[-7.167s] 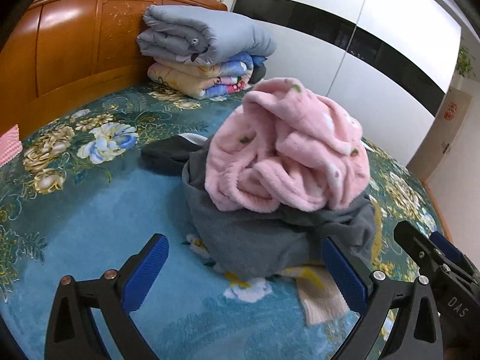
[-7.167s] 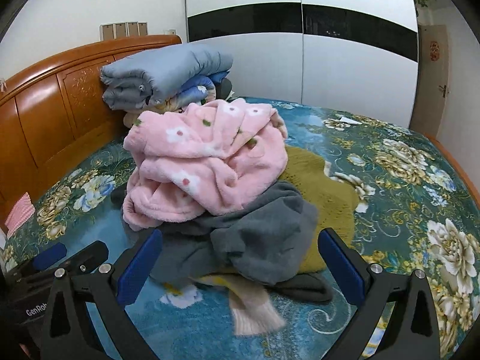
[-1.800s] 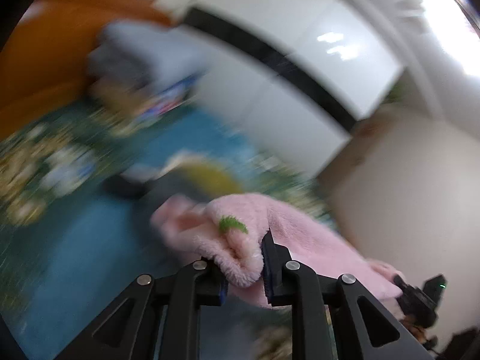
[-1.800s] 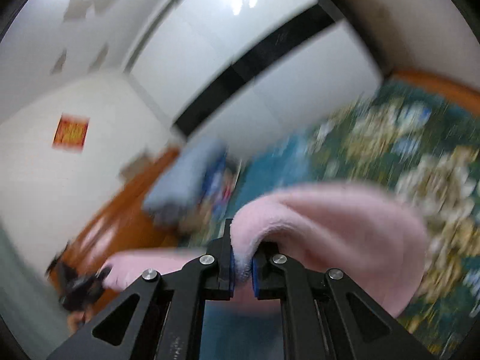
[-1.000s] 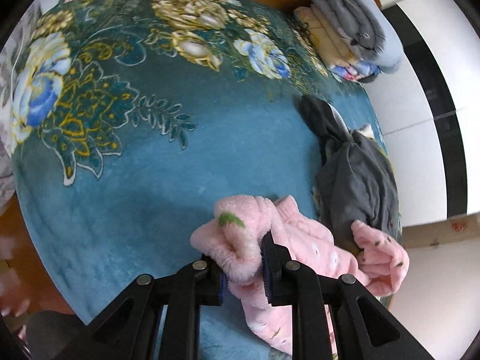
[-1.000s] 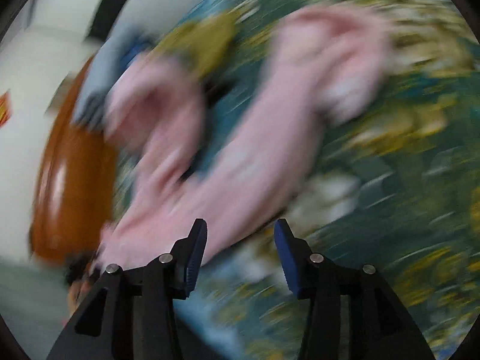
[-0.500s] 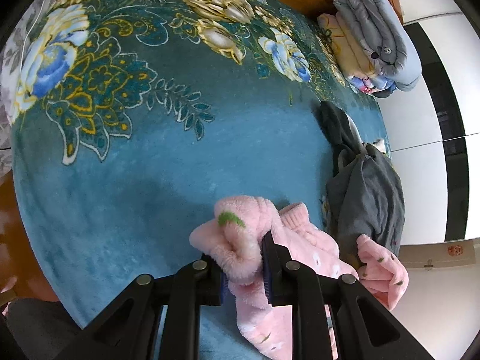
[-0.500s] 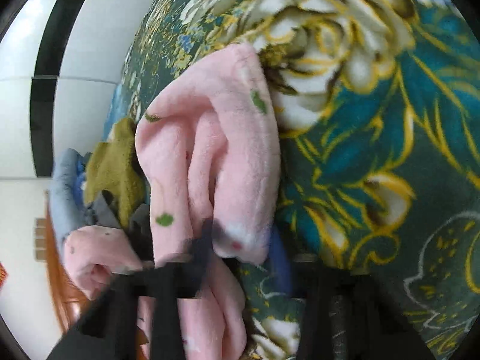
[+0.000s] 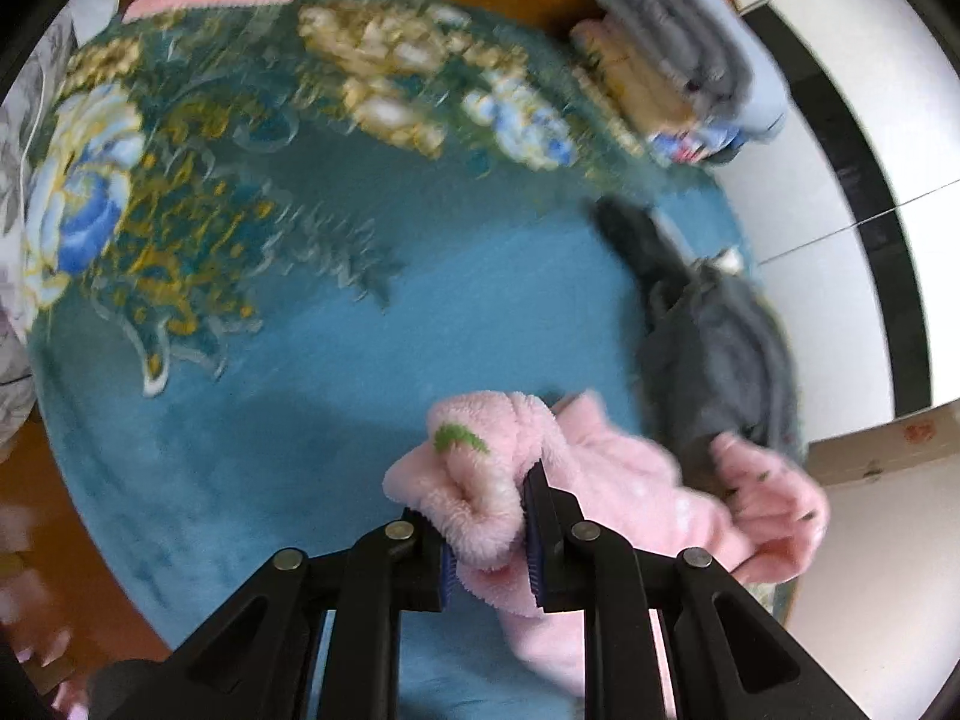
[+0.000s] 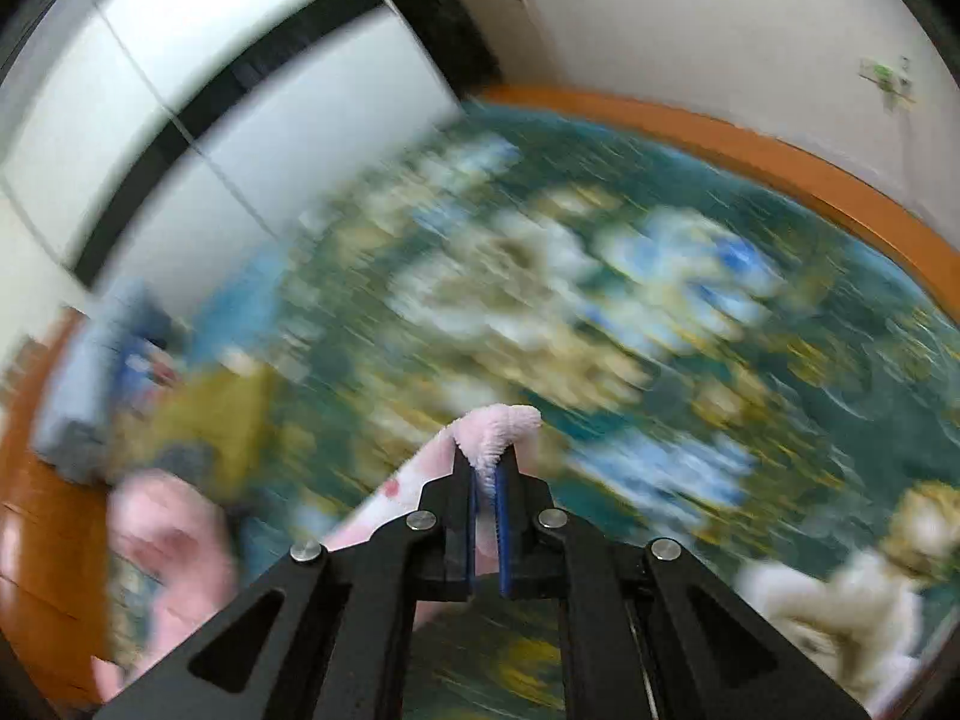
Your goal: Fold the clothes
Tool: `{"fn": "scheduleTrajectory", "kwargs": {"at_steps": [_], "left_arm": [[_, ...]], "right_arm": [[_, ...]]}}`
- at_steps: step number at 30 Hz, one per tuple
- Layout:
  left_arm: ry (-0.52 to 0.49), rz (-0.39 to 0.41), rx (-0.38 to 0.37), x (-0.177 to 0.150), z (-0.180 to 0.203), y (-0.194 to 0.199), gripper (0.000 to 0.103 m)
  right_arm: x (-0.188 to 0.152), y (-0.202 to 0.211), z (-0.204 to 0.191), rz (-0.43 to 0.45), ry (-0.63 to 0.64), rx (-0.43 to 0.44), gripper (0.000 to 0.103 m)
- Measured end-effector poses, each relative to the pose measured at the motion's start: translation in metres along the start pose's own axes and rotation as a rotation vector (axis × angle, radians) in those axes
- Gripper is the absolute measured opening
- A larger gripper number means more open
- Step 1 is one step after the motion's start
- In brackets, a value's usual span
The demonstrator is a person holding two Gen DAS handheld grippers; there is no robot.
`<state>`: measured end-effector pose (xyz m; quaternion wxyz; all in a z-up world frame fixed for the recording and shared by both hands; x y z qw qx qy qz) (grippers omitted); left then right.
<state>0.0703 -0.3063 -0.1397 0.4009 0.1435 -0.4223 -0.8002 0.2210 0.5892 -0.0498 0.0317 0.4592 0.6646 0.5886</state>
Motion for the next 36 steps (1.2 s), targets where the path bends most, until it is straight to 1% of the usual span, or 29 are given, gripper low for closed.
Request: {"fn": "scheduleTrajectory", "kwargs": {"at_steps": [1,2,4,5,6,9,12,14,16,19,21,23,24,26,27,28,29,30,31,33,35,36], "left_arm": [[-0.003,-0.007,0.007,-0.001,-0.004,-0.002,0.019],[-0.006,-0.013,0.014,-0.003,-0.009,-0.004,0.019],[-0.012,-0.014,0.028,-0.004,-0.014,-0.004,0.019],[-0.016,-0.011,0.035,-0.004,-0.015,-0.004,0.019],[-0.019,-0.008,0.042,-0.004,-0.016,-0.003,0.019],[-0.029,0.001,0.063,-0.004,-0.019,-0.002,0.019],[-0.038,0.011,0.084,-0.004,-0.023,0.0,0.019],[-0.045,0.017,0.097,-0.004,-0.025,0.002,0.019],[-0.051,0.024,0.111,-0.004,-0.027,0.003,0.019],[-0.051,0.02,0.13,-0.005,-0.035,0.0,0.019],[-0.044,0.003,0.129,-0.006,-0.041,-0.005,0.019],[-0.056,-0.012,0.107,-0.007,-0.039,-0.006,0.019],[-0.065,-0.02,0.096,-0.007,-0.038,-0.007,0.019],[-0.105,-0.036,0.075,-0.007,-0.031,-0.005,0.021],[-0.125,-0.045,0.067,-0.007,-0.029,-0.003,0.025],[-0.145,-0.053,0.059,-0.007,-0.026,-0.002,0.025],[-0.165,-0.064,0.05,-0.007,-0.024,0.0,0.025],[-0.182,-0.081,0.042,-0.009,-0.024,0.0,0.031],[-0.19,-0.093,0.046,-0.01,-0.025,0.001,0.035],[-0.191,-0.106,0.064,-0.012,-0.028,0.002,0.037],[-0.191,-0.114,0.085,-0.015,-0.031,0.004,0.049],[-0.185,-0.102,0.106,-0.014,-0.033,0.005,0.056]], "right_arm": [[-0.017,-0.014,0.016,-0.077,-0.013,-0.051,0.005],[-0.034,-0.025,0.028,-0.132,-0.031,-0.079,0.005],[-0.07,-0.038,0.055,-0.203,-0.098,-0.108,0.005],[-0.082,-0.04,0.065,-0.226,-0.127,-0.114,0.005],[-0.084,-0.038,0.068,-0.234,-0.139,-0.114,0.005],[-0.083,-0.028,0.068,-0.22,-0.139,-0.109,0.005],[-0.064,-0.012,0.054,-0.171,-0.082,-0.082,0.005],[-0.061,-0.004,0.047,-0.157,-0.023,-0.082,0.005],[-0.074,-0.004,0.054,-0.18,-0.002,-0.101,0.005],[-0.105,-0.014,0.075,-0.251,-0.046,-0.125,0.005],[-0.118,-0.019,0.081,-0.271,-0.076,-0.126,0.005],[-0.122,-0.02,0.08,-0.266,-0.089,-0.125,0.006],[-0.12,-0.019,0.077,-0.261,-0.084,-0.128,0.009],[-0.115,-0.016,0.067,-0.254,-0.059,-0.133,0.009],[-0.11,-0.013,0.062,-0.248,-0.035,-0.146,0.02],[-0.106,-0.01,0.056,-0.242,-0.01,-0.159,0.04],[-0.101,-0.007,0.05,-0.236,0.014,-0.171,0.049],[-0.096,-0.004,0.044,-0.23,0.038,-0.184,0.055],[-0.092,0.0,0.039,-0.224,0.063,-0.196,0.055],[-0.08,0.007,0.025,-0.202,0.118,-0.233,0.055],[-0.062,0.015,-0.003,-0.139,0.209,-0.279,0.055],[-0.052,0.016,-0.025,-0.109,0.258,-0.277,0.055]]}}
Point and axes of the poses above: each gripper's, at about its wrist camera, not at the fingertips, and y roughly against the way its jaws point, z to its right, x to its top, the point moved 4 cm from there along -y, roughly the way its jaws point, and after that the axes turned 5 degrees about y, right-handed, at the moved point
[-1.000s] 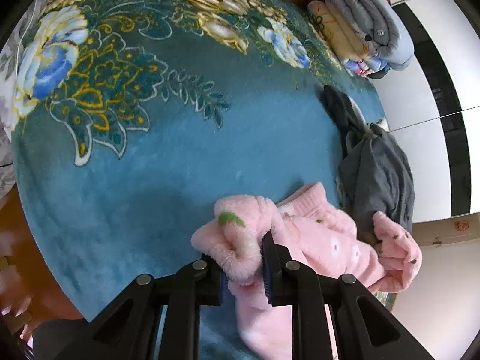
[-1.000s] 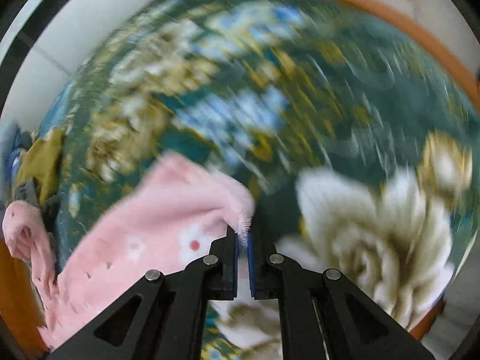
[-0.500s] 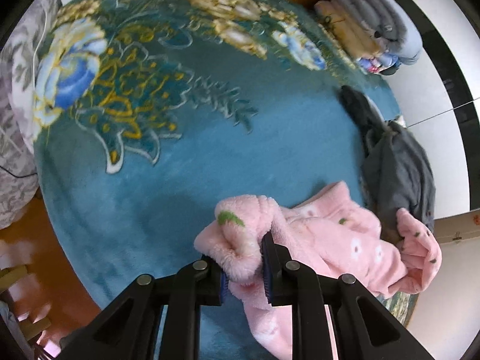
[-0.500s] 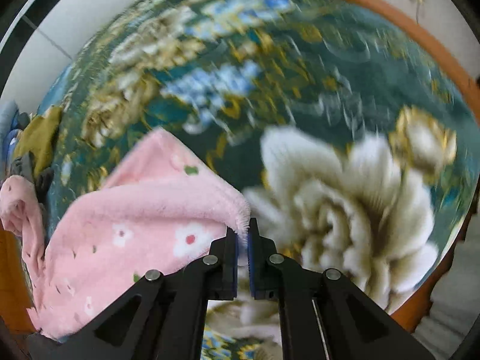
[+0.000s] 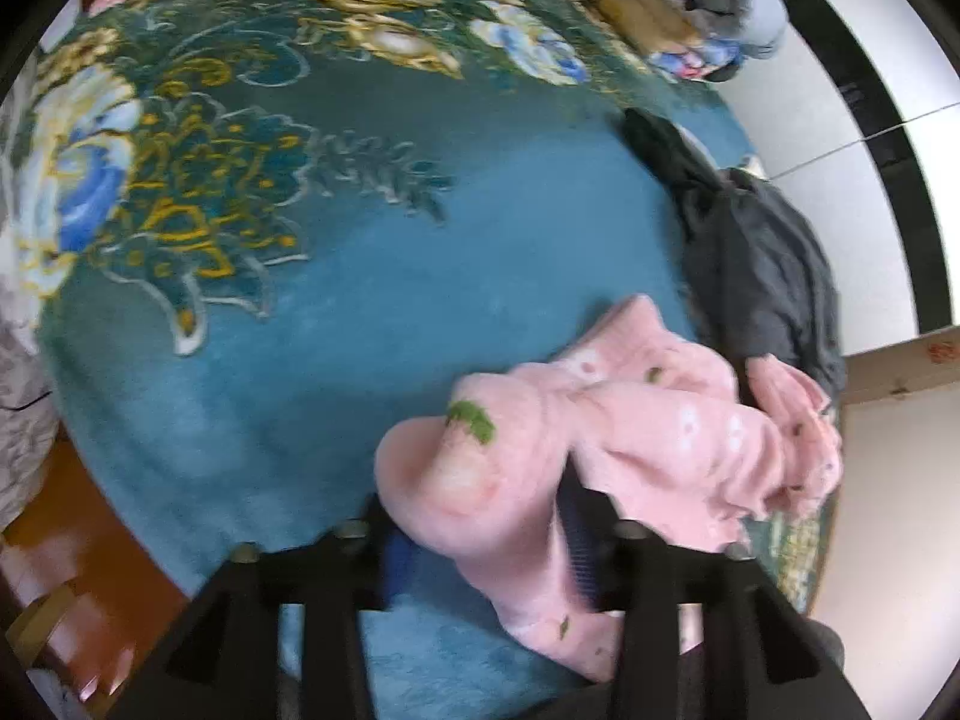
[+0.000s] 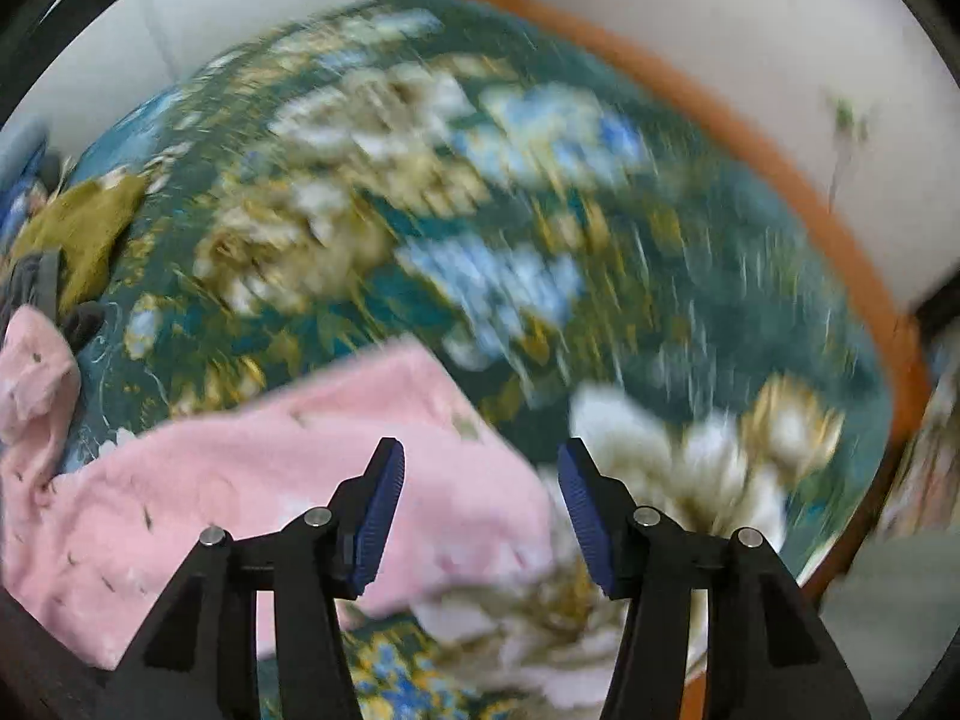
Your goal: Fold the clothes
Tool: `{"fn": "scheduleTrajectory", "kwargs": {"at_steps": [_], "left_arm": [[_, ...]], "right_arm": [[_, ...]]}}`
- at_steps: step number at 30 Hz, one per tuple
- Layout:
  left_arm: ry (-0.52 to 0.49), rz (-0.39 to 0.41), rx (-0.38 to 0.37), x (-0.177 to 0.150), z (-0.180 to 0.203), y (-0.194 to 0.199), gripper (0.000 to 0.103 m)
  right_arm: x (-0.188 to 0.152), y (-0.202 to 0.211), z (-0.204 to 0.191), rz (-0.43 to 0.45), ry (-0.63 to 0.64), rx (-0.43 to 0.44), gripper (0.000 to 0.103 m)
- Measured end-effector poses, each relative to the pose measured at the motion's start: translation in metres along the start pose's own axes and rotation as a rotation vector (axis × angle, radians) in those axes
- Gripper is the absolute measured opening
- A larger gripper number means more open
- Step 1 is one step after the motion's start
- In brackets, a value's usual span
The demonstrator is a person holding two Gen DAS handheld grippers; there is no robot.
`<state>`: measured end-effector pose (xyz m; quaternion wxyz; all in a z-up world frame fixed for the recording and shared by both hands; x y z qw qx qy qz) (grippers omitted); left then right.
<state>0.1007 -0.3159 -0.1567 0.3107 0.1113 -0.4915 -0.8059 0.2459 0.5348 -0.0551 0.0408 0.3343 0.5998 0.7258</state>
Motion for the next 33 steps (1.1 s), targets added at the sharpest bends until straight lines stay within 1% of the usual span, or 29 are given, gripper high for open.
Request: {"fn": "scheduleTrajectory", "kwargs": {"at_steps": [1,2,7,9,10,12,13,15,16,17,20,22,23,24,25,26,27,29,32,33], "left_arm": [[0.01,0.007,0.018,0.0,-0.002,0.0,0.056],[0.03,0.004,0.022,0.0,-0.005,-0.001,0.057],[0.078,0.024,0.014,0.0,-0.011,0.005,0.057],[0.094,0.035,0.008,0.0,-0.013,0.008,0.058],[0.1,0.04,0.007,0.0,-0.014,0.01,0.06],[0.101,0.056,0.013,0.004,-0.013,0.015,0.062],[0.102,0.066,0.016,0.006,-0.012,0.018,0.062],[0.105,0.085,0.022,0.011,-0.01,0.025,0.062],[0.106,0.094,0.024,0.014,-0.009,0.028,0.062],[0.105,0.102,0.023,0.016,-0.006,0.029,0.062],[0.078,0.108,0.034,0.022,0.004,0.031,0.063],[0.056,0.103,0.044,0.028,0.016,0.024,0.063],[0.046,0.101,0.049,0.031,0.021,0.02,0.063],[0.034,0.098,0.052,0.034,0.028,0.016,0.063],[0.018,0.09,0.047,0.037,0.037,0.009,0.063],[0.005,0.081,0.042,0.039,0.046,0.001,0.063],[-0.002,0.066,0.035,0.041,0.055,-0.008,0.063],[-0.015,0.036,0.02,0.045,0.072,-0.025,0.063],[-0.032,-0.007,-0.001,0.05,0.097,-0.051,0.063],[-0.02,-0.013,-0.004,0.052,0.1,-0.057,0.063]], "right_arm": [[0.015,0.007,-0.022,0.038,0.047,0.009,0.055],[0.027,0.012,-0.052,0.066,0.101,0.04,0.055],[0.062,0.025,-0.261,0.123,0.414,0.351,0.062],[0.074,0.032,-0.344,0.145,0.539,0.476,0.063],[0.076,0.033,-0.385,0.145,0.599,0.526,0.063],[0.067,0.028,-0.466,0.113,0.711,0.592,0.063],[0.062,0.023,-0.502,0.094,0.764,0.607,0.063],[0.049,0.007,-0.564,0.047,0.864,0.585,0.063],[0.043,0.0,-0.589,0.033,0.907,0.565,0.063],[0.038,-0.006,-0.604,0.034,0.943,0.533,0.063],[0.026,-0.026,-0.637,0.044,1.036,0.409,0.063],[0.022,-0.042,-0.642,0.011,1.065,0.365,0.063],[0.021,-0.048,-0.641,-0.013,1.069,0.361,0.063],[0.021,-0.052,-0.637,-0.033,1.068,0.364,0.048],[0.023,-0.054,-0.632,-0.044,1.059,0.369,0.02],[0.027,-0.053,-0.623,-0.043,1.038,0.378,0.013],[0.032,-0.051,-0.614,-0.047,1.01,0.402,0.012],[0.047,-0.039,-0.589,-0.063,0.933,0.495,0.011],[0.086,-0.006,-0.528,-0.008,0.77,0.641,0.01],[0.101,0.005,-0.503,0.016,0.701,0.683,0.01]]}}
Point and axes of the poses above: each gripper's, at about its wrist camera, not at the fingertips, and y roughly against the way its jaws point, z to its right, x to its top, the point moved 4 cm from there along -y, roughly the way its jaws point, and after that the axes turned 5 degrees about y, right-handed, at the moved point
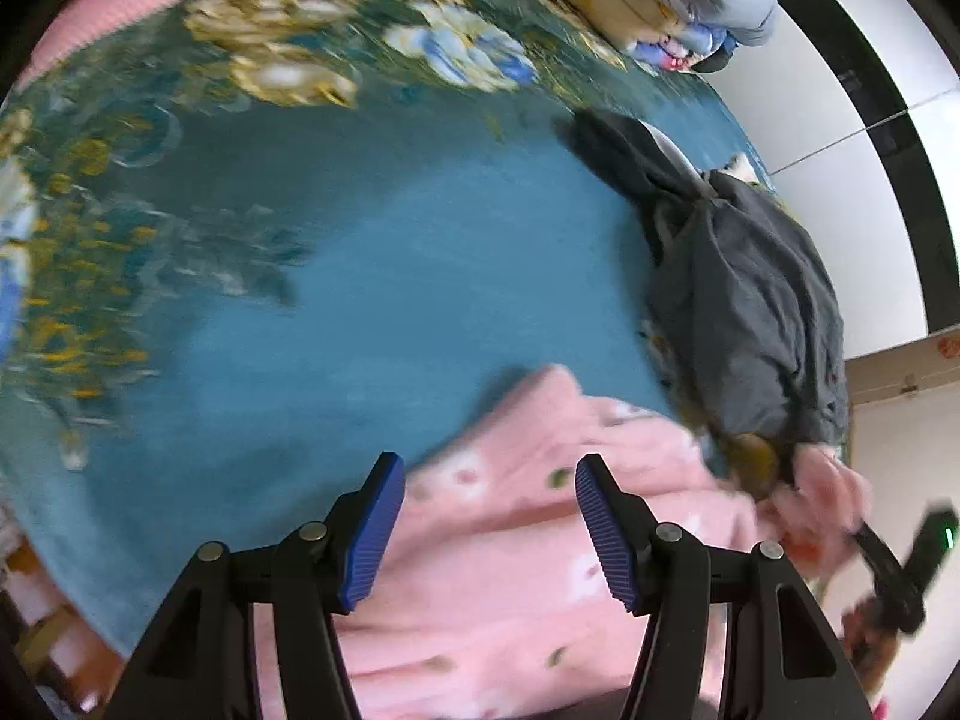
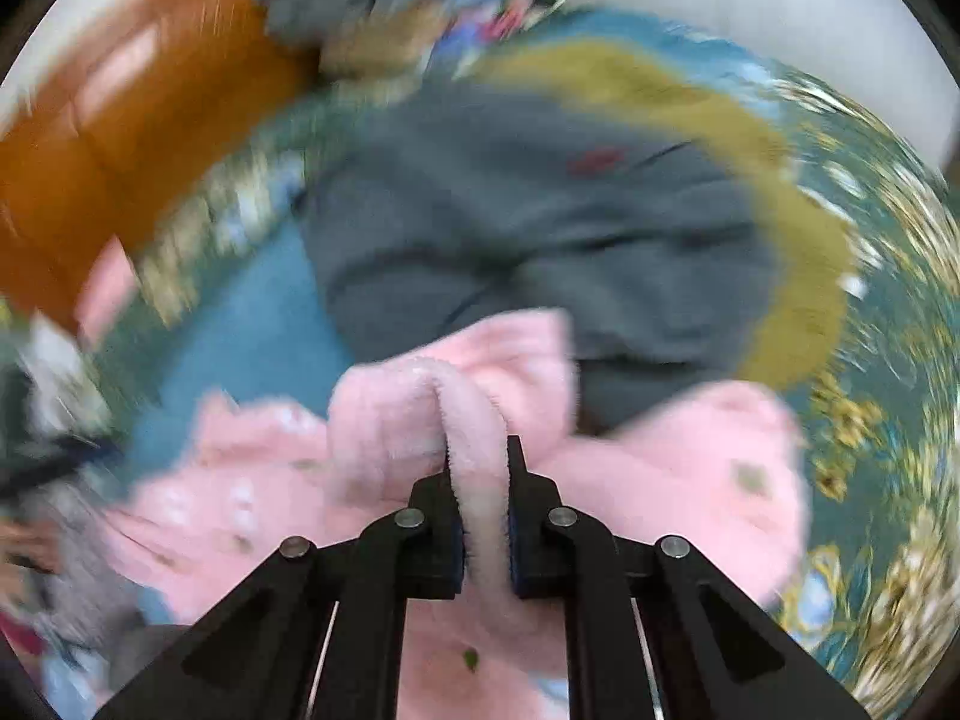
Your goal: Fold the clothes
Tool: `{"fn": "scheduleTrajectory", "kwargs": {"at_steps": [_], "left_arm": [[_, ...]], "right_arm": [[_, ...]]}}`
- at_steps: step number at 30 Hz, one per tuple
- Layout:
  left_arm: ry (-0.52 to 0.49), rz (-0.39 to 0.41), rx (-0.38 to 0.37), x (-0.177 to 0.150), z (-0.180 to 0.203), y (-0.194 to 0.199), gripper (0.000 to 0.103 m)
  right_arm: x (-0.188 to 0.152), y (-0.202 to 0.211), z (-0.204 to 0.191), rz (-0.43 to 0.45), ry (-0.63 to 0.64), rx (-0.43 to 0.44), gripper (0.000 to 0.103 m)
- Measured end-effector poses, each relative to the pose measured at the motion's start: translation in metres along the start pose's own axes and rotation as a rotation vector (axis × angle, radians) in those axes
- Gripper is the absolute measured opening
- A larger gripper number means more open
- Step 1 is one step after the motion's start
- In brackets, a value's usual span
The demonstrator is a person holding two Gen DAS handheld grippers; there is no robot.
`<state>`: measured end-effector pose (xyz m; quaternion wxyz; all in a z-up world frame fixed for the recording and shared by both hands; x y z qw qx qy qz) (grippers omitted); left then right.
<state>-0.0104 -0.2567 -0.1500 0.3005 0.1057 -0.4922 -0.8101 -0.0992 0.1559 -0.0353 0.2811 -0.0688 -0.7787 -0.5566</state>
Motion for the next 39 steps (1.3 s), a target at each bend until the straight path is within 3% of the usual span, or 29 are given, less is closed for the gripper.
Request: {"fn": "scheduleTrajectory", "kwargs": {"at_steps": [4,7,12,19,23,28,33,36,39], "left_arm": [[0.045,-0.026,-0.015,0.007,0.013,-0.024,0.063],[0.078,-0.045,-0.026,0.012,0.023,-0.042,0.063],[0.076,-0.07,-0.028,0.02,0.025,-0.06,0.063],[0.046,-0.126,-0.039,0.028,0.028,-0.082,0.063],[-0.003,-0.172,-0.044,0.025,0.033,-0.095,0.061],[0.0,-0.205,-0.115,0.021,0.035,-0.101,0.035],[0.032,-0.24,-0.156,0.018,0.031,-0.11,0.032],[0.049,-0.254,-0.177,0.017,0.029,-0.114,0.036],[0.03,-0.179,-0.157,0.034,0.032,-0.098,0.028]], "right_arm": [[-0.023,0.106,0.079,0.211,-0.21,-0.029,0.01],[-0.054,0.157,0.143,0.289,-0.33,-0.147,0.01],[-0.137,0.191,0.242,0.297,-0.61,-0.271,0.01],[-0.252,0.177,0.329,0.191,-0.946,-0.409,0.009],[-0.293,0.17,0.334,0.14,-1.024,-0.415,0.008],[-0.306,0.163,0.33,0.109,-1.026,-0.42,0.008],[-0.308,0.162,0.326,0.098,-1.037,-0.425,0.009],[-0.308,0.158,0.327,0.091,-1.04,-0.431,0.009],[-0.308,0.158,0.327,0.091,-1.046,-0.433,0.009]]}}
Point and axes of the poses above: each gripper's, at about its wrist camera, not at the fingertips, and y roughly against the way its jaws point, z to its right, x to its top, the point moved 4 cm from there along -y, roughly the way its jaws point, and after that the axes turned 5 degrees about y, right-handed, at the moved point
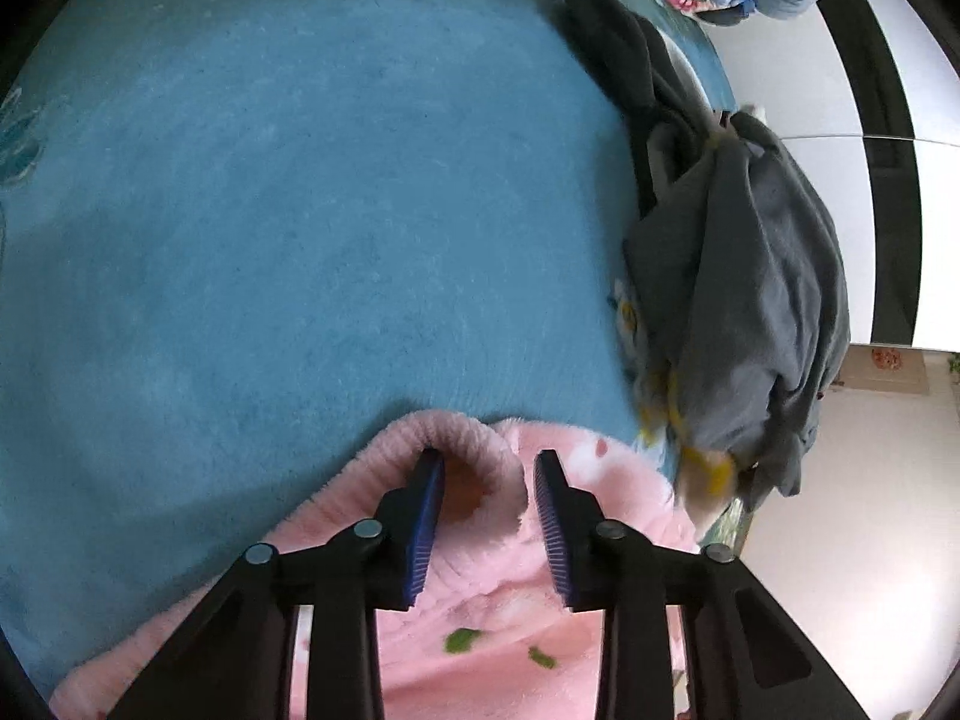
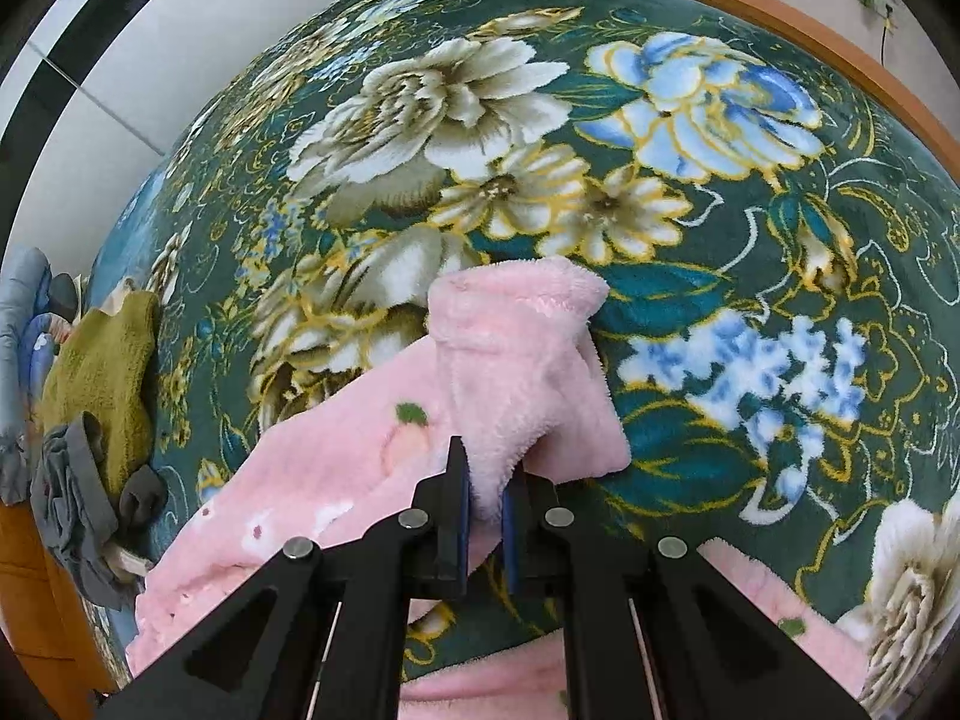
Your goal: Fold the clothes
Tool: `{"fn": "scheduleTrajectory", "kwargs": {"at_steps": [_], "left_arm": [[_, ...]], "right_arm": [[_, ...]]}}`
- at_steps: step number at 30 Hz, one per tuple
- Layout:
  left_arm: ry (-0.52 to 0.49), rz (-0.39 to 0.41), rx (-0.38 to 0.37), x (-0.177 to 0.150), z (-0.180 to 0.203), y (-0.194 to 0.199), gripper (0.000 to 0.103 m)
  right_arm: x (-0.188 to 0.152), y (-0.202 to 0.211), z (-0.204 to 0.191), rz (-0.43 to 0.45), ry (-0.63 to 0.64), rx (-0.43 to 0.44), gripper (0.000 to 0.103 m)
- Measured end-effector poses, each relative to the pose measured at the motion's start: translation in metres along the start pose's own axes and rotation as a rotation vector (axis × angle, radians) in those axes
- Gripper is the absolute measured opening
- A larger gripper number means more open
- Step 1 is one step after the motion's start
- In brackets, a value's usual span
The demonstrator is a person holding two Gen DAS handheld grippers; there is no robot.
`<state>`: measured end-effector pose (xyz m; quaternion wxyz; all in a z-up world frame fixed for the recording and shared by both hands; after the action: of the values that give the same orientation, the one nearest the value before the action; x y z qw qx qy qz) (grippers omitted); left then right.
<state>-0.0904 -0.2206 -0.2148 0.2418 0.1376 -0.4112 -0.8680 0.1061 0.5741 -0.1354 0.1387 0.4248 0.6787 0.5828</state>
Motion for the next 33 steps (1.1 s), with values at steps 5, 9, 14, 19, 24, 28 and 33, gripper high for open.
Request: {"fn": "scheduleTrajectory", "kwargs": {"at_steps": [5,9,14,19,24,28,33], "left_arm": [[-0.037,0.123,0.035,0.024,0.01,0.03,0.01],[-0.067,0.221,0.063,0.044,0.018,0.054,0.009],[-0.104,0.344,0.099,0.068,0.028,0.085,0.009],[-0.11,0.305,0.216,0.079,0.017,0.067,0.009],[-0.053,0.285,0.213,0.076,0.012,0.057,0.013],[0.007,0.255,0.207,0.07,0.01,0.066,0.024],[0.092,0.235,0.178,0.056,0.003,0.084,0.047]], "right_arm": [[0.0,0.003,0.0,0.006,-0.008,0.0,0.009],[0.006,0.014,-0.007,0.038,0.01,0.024,0.009],[0.016,0.032,-0.018,0.132,0.045,0.04,0.009],[0.005,0.011,-0.012,0.078,0.05,-0.028,0.009],[-0.006,0.004,-0.004,0.038,0.039,-0.031,0.009],[-0.002,0.018,0.008,0.057,-0.028,-0.011,0.026],[-0.004,0.022,0.005,0.018,-0.137,0.136,0.04]]}}
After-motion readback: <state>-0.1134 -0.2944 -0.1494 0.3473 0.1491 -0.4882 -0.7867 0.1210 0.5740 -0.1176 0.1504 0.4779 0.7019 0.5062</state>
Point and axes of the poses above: each gripper's, at about its wrist camera, not at the fingertips, and y roughly against the way its jaws point, z to its right, x to its top, the point moved 4 cm from there along -y, roughly the way its jaws point, and after that the axes turned 5 degrees about y, right-handed, at the moved point
